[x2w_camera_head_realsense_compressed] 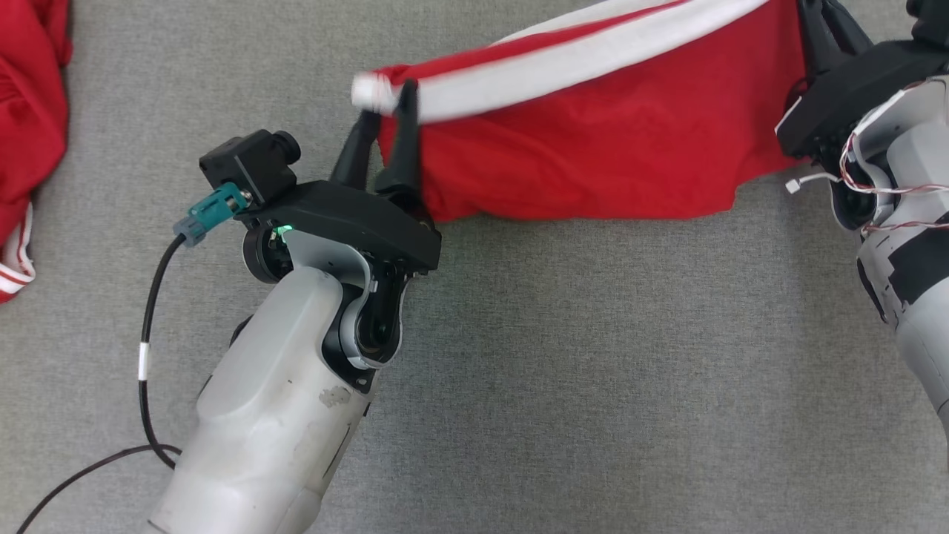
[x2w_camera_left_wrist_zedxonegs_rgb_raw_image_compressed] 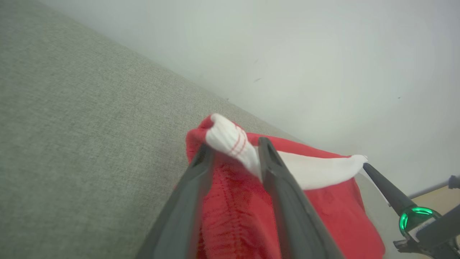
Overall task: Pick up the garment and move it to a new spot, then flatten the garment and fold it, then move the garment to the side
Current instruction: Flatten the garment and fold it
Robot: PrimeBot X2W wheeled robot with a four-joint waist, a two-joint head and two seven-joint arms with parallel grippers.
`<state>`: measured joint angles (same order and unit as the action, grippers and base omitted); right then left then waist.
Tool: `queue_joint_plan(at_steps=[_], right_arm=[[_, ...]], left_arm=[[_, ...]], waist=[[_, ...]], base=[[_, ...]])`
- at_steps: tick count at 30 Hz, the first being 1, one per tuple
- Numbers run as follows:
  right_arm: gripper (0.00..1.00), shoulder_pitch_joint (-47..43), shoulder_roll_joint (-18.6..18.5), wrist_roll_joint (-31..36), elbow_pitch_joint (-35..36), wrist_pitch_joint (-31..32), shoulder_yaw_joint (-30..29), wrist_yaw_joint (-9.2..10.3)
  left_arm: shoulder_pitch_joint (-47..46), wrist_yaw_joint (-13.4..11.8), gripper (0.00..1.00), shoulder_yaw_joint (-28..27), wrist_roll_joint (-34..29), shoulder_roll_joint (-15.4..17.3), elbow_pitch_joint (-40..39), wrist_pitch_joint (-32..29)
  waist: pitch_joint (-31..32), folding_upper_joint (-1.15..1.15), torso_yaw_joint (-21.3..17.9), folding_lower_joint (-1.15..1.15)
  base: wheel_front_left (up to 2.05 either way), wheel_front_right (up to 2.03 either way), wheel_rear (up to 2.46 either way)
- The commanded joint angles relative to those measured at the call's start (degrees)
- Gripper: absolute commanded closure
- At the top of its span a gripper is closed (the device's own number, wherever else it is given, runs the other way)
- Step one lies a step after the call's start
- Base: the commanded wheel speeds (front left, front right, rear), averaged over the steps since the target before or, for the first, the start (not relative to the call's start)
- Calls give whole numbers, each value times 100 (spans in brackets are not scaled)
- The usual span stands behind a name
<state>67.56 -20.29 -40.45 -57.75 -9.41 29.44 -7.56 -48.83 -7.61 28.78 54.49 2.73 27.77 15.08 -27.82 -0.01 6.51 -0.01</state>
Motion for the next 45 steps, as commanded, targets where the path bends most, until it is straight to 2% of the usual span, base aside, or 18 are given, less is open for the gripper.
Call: queue_joint_plan(at_steps=[1,10,16,17,24,30,37,38,39,42,45], right_arm=[[0,-13,-15,-71,-69,-51,35,15],[0,-379,-170,-368,-462,-175,417,15],[0,-770,-309,-559,-569,-134,685,15],[0,-770,-309,-559,-569,-134,685,15],[0,-1054,-408,-800,-630,-68,904,15],[0,-1032,-438,-952,-760,-27,993,15],[0,-1009,-405,-1077,-1155,300,1067,15],[78,-1016,-388,-1072,-1152,352,1107,14],[100,-1013,-367,-1072,-1129,370,1146,14],[100,-996,-345,-1124,-1055,357,1189,14],[100,-1041,-409,-1170,-927,248,1253,14]], left_arm=[[54,2,0,4,-77,31,-39,12],[699,49,0,-70,-548,31,-452,9],[1478,86,0,-652,-1616,31,-1089,9],[1478,86,0,-652,-1616,31,-1089,9],[2456,306,0,-1552,-2956,34,-1849,9],[3025,512,0,-2145,-3397,23,-2114,9],[3342,505,0,-2100,-3460,21,-2264,9],[3374,491,0,-2085,-3428,21,-2271,9],[3406,462,0,-2082,-3408,21,-2284,9],[3454,423,0,-2107,-3355,22,-2311,9],[3535,531,0,-2107,-3352,20,-2325,9]], waist=[[59,1,33,1],[424,1,115,1],[620,1,195,1],[620,1,195,1],[700,1,359,1],[677,1,531,1],[645,1,743,1],[653,1,755,1],[668,1,752,1],[733,1,682,1],[852,1,584,1]], base=[[0,0,0],[0,0,0],[0,0,0],[0,0,0],[0,0,0],[0,0,0],[0,0,0],[0,0,0],[0,0,0],[0,0,0],[0,0,0]])
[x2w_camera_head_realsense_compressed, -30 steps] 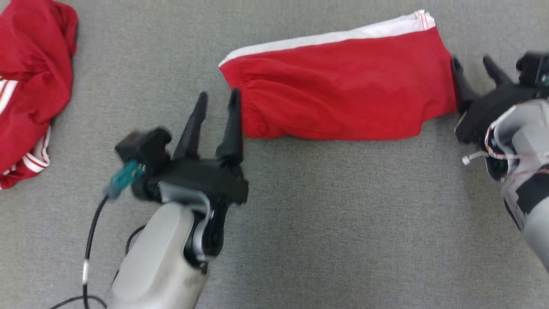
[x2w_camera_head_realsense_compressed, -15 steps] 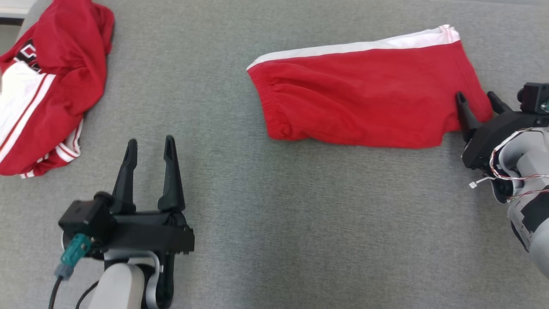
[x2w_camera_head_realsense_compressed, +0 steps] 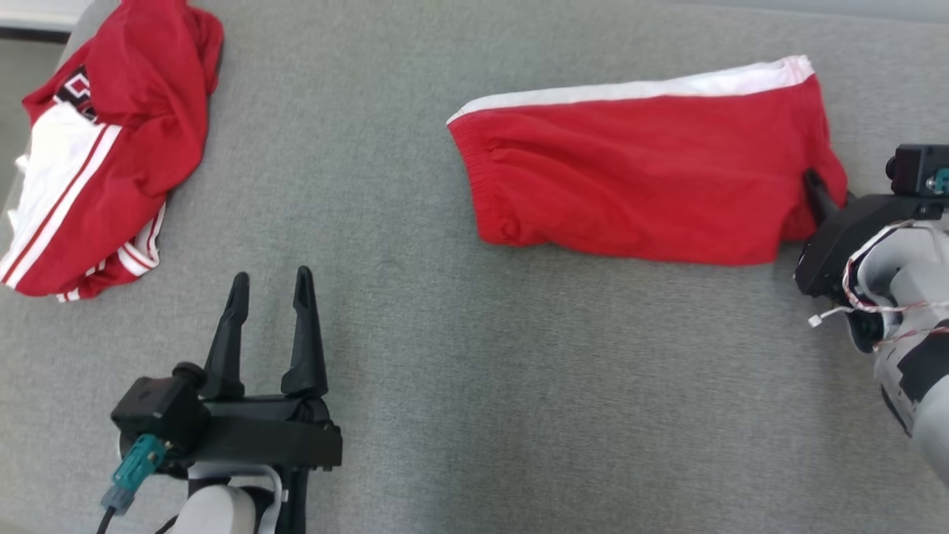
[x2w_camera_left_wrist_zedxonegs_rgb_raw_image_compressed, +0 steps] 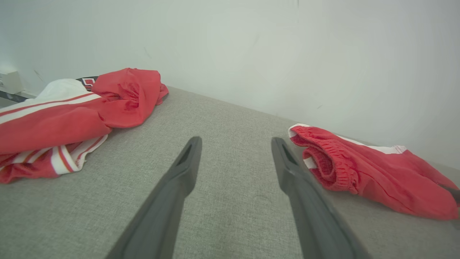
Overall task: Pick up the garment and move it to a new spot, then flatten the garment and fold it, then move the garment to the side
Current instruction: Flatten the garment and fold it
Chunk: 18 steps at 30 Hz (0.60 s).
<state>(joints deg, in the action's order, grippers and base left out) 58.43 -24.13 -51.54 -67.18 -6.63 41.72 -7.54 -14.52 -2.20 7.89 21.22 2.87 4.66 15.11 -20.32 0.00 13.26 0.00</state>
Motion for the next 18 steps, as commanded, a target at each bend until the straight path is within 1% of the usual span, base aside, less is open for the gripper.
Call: queue_joint_plan(at_steps=[1,7,10,11,18], right_arm=[[100,-153,-20,-93,107,-65,48,11],[100,-621,-203,-399,630,-264,150,12],[100,-976,-379,-604,905,-365,175,12],[100,-1234,-501,-758,1055,-418,170,11],[100,-1888,-858,-1221,1335,-524,18,12]], left_arm=[[133,-2,0,-58,-53,16,-11,6],[314,50,0,-300,-140,13,-33,6],[443,61,0,-384,-187,12,-52,6],[530,67,0,-440,-229,11,-60,6],[746,144,0,-580,-315,12,-90,6]], waist=[[155,0,-139,0],[503,0,-461,0],[659,0,-610,0],[752,0,-705,0],[931,0,-916,0]], base=[[0,0,0],[0,0,0],[0,0,0],[0,0,0],[0,0,0]])
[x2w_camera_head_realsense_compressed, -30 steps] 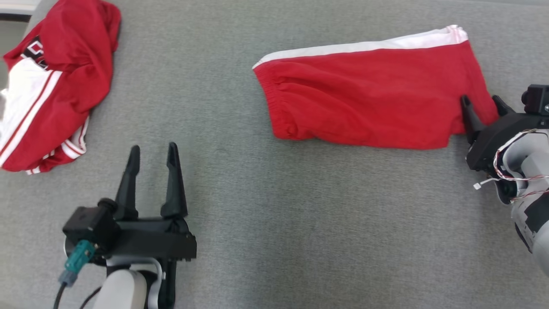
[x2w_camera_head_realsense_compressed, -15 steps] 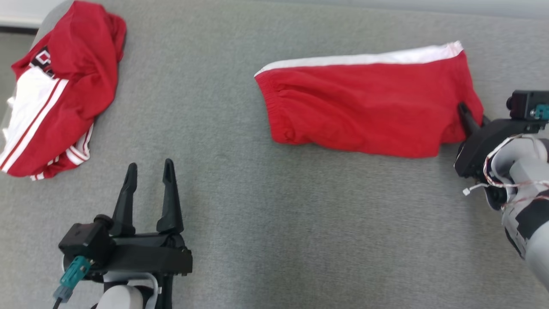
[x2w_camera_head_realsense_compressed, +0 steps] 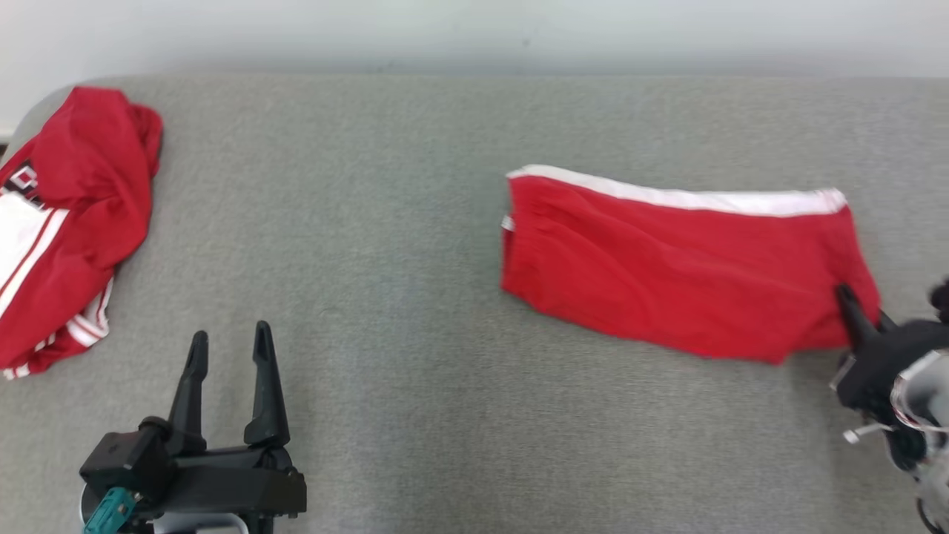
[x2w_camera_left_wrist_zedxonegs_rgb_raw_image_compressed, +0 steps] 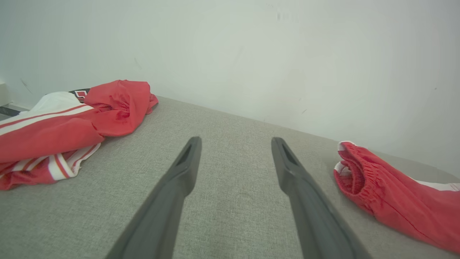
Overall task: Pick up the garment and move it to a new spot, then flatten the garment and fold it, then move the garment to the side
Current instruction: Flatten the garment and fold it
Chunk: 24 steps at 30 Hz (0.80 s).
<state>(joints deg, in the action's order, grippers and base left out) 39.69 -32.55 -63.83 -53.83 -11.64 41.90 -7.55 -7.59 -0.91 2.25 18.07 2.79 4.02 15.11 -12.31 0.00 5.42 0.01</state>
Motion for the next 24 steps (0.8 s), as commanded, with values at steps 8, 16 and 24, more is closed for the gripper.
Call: queue_joint_plan(at_steps=[8,16,24], right_arm=[[100,-135,-242,-236,-124,-139,-221,12],[100,191,-74,155,94,-270,-41,12],[100,302,303,462,778,-339,119,12]], left_arm=[[91,86,0,-123,-133,20,-59,6],[112,83,0,-63,-56,19,21,6],[259,91,0,-120,-15,18,39,6]], waist=[[133,0,-235,-1],[210,0,-244,-1],[392,0,-211,-1]], base=[[0,0,0],[0,0,0],[0,0,0]])
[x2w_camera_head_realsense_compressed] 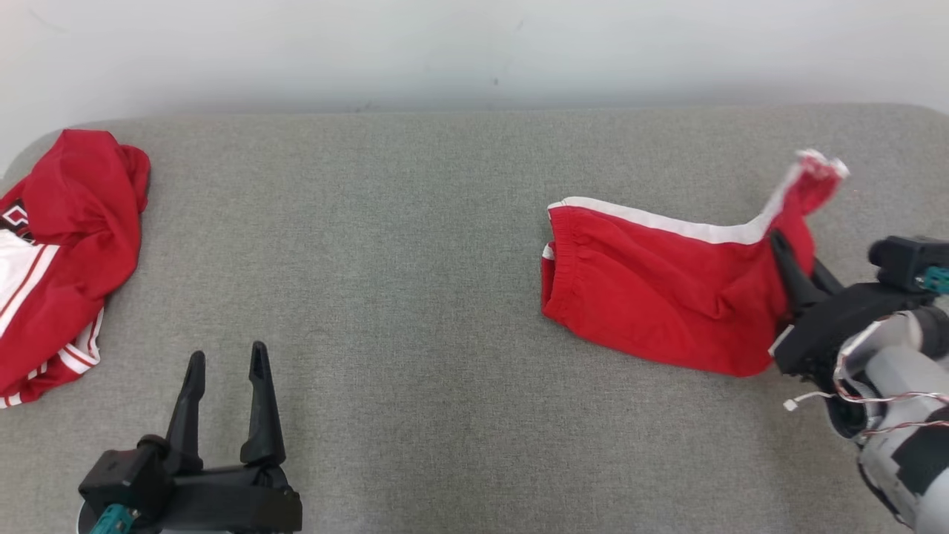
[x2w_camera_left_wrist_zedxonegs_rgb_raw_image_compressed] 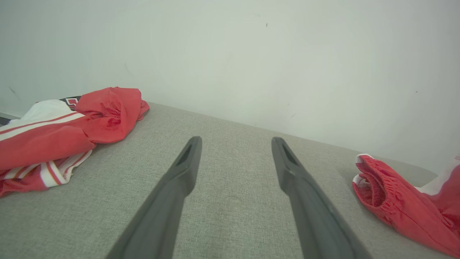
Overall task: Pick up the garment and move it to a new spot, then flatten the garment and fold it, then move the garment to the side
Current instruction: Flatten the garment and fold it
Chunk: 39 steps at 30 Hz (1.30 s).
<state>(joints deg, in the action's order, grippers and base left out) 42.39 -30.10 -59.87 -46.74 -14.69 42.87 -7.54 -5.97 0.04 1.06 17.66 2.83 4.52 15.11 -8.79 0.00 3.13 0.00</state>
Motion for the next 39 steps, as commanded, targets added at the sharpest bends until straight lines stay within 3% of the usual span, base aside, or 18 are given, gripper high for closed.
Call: queue_joint_plan(at_steps=[1,7,14,21,22,23,24,26,32,37,39], right_arm=[[100,60,114,120,149,-38,36,11],[100,189,551,410,424,9,167,11],[100,47,1136,771,184,57,297,11],[100,-227,1445,1068,-172,-9,298,11],[90,-255,1479,1102,-184,-27,264,11],[57,-265,1491,1133,-174,-41,209,11],[0,-299,1500,1145,-141,-54,154,11],[0,-302,1437,1247,84,-55,-57,11],[0,-717,1142,1857,1076,-42,-1493,11],[0,-1140,1021,2381,1368,-43,-2313,11],[56,-1264,1000,2555,1367,-44,-2493,11]], left_arm=[[103,-24,0,11,36,15,-25,6],[123,-31,0,101,147,16,-8,6],[1,-78,0,378,282,14,46,5],[-38,-148,0,515,360,13,41,6],[-31,-151,0,511,364,13,33,6],[-20,-160,0,501,367,13,25,6],[-3,-169,0,488,364,14,19,6],[26,-183,0,445,342,13,13,6],[-34,-129,0,372,275,12,7,6],[-91,-109,0,360,232,14,-7,6],[-117,-89,0,346,207,15,-14,6]], waist=[[58,0,31,0],[62,0,184,0],[-34,0,539,0],[-102,0,730,0],[-106,0,731,0],[-108,0,721,0],[-106,0,702,0],[-99,0,644,0],[-120,0,498,0],[-154,0,492,0],[-178,0,514,0]], base=[[0,0,0],[0,0,0],[0,0,0],[0,0,0],[0,0,0],[0,0,0],[0,0,0],[0,0,0],[0,0,0],[0,0,0],[0,0,0]])
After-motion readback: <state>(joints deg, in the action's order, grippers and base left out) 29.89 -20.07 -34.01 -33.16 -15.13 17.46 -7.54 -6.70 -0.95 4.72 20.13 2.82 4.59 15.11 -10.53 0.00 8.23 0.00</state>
